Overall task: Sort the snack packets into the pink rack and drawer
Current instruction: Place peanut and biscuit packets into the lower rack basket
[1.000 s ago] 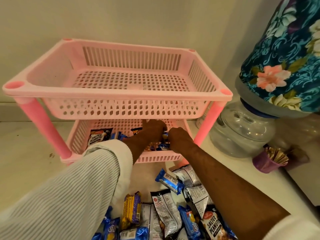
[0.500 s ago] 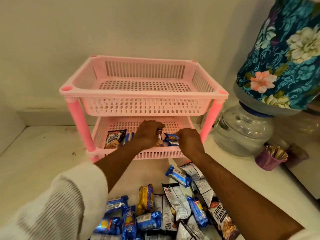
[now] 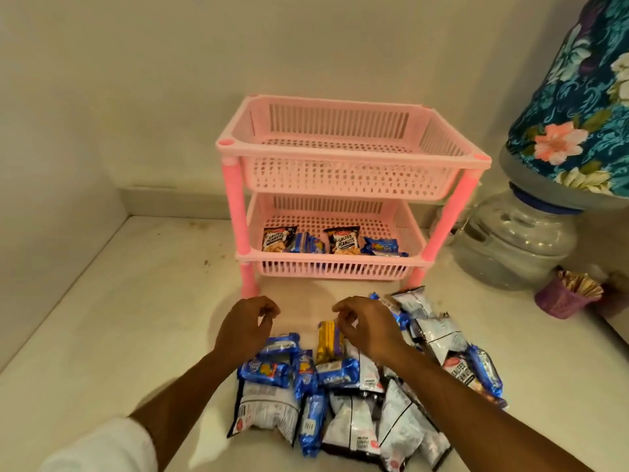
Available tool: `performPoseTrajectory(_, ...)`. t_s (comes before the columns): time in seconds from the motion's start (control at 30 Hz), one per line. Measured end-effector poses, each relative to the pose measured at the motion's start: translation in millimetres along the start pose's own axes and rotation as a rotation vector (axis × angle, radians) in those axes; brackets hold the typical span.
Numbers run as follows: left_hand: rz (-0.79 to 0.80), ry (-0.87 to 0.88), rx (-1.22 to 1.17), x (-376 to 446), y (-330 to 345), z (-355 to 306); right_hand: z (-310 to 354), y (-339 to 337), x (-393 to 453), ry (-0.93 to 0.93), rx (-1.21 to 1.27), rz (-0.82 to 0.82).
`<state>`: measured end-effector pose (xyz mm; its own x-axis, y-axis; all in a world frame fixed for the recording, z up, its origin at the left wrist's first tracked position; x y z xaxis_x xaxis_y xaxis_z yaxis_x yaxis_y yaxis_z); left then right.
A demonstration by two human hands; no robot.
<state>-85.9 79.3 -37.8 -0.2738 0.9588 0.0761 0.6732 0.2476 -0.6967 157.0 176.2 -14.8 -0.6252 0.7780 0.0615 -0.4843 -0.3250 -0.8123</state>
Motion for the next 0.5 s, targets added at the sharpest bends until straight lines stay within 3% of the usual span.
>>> performPoseTrajectory(0.1,0.132,-0.098,0.107,-19,3,32,18,34,1,0.009,-0.031,0.121)
performPoseTrajectory(0.23,0.258,-0.147,0.153,-43,6,51,39,63,-1,-0.012,-0.124,0.138)
performPoseTrajectory(0.5,0.228,0.043,0.193,-88,1,48,63,111,7,-0.021,-0.238,0.375)
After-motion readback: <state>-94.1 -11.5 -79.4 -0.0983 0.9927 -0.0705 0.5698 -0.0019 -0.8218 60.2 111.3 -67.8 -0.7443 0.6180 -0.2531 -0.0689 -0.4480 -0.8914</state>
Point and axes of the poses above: each hand's wrist, its own x-axis towards the middle knuckle, its own y-axis out of the palm, z = x × y, the point moved 4 cm from there along x, towards the middle knuckle, and after that the axes turned 5 degrees about z, right-handed, at the moved point
